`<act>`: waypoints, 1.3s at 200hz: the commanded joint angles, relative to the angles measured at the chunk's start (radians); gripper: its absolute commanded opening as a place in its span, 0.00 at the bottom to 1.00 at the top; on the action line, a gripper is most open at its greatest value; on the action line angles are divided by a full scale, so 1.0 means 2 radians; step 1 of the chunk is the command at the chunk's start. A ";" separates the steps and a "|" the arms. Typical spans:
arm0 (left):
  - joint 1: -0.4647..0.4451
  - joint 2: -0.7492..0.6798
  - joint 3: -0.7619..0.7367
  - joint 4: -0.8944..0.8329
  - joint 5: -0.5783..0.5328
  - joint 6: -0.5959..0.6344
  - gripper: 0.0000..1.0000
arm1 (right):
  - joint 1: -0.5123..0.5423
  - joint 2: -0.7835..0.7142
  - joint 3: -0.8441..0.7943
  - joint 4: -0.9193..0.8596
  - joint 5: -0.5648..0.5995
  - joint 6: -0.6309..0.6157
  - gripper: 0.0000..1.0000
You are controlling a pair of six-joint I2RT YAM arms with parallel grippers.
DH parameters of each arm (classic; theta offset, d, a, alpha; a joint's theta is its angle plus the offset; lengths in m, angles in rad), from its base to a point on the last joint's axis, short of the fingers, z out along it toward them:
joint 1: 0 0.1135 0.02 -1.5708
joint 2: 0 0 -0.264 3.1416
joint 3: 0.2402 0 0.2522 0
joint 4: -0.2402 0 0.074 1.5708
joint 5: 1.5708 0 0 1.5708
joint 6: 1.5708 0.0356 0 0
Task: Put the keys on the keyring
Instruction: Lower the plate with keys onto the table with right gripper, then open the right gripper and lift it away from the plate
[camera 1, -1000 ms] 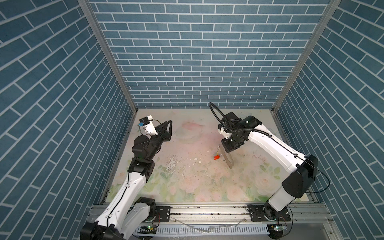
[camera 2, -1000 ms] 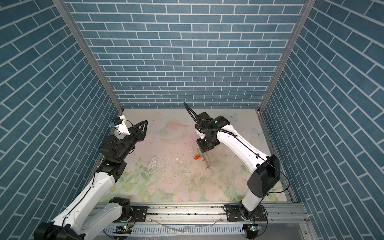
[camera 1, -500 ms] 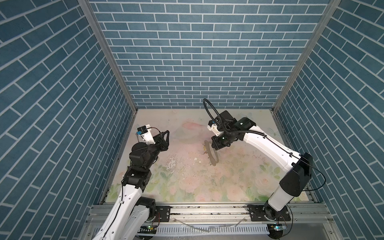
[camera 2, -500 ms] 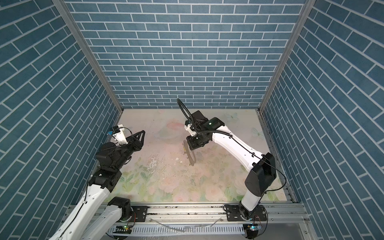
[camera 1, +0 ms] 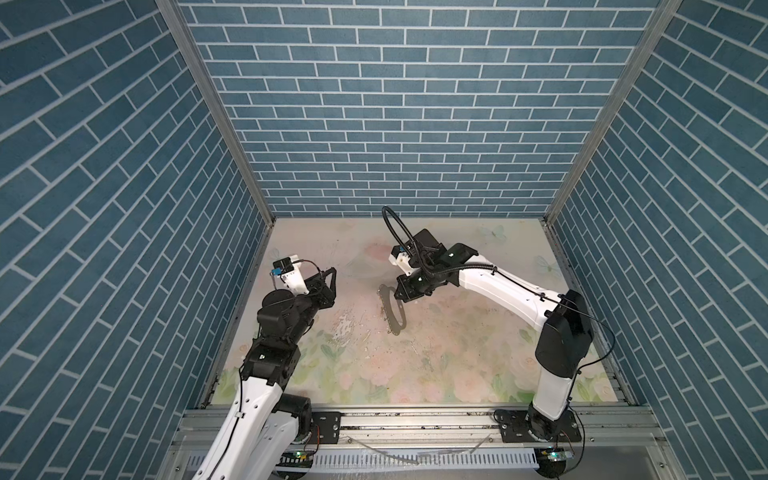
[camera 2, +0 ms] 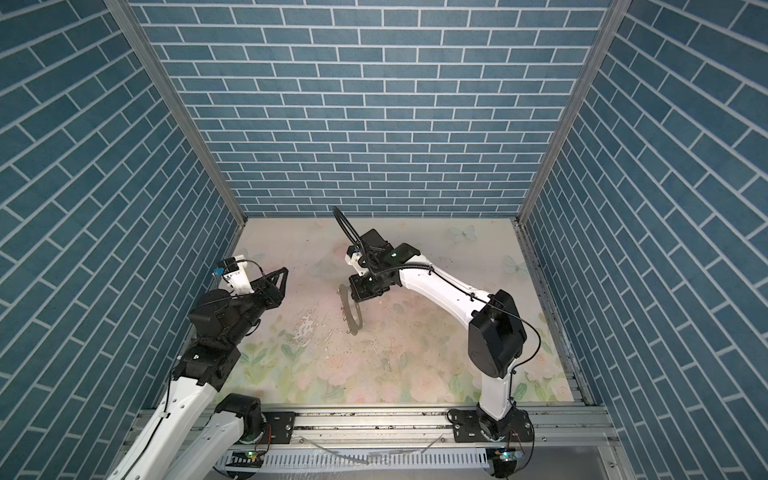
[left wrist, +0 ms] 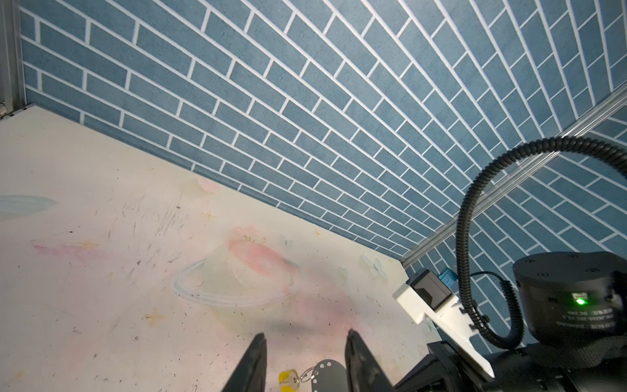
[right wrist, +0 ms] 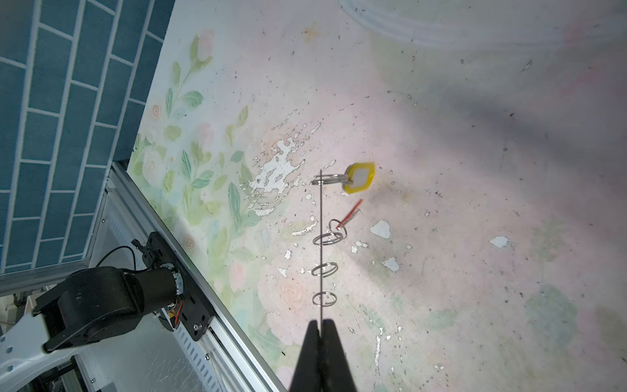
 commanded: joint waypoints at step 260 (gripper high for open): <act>-0.002 0.043 -0.031 0.054 0.019 -0.017 0.43 | -0.205 0.023 -0.179 0.005 0.016 -0.104 0.13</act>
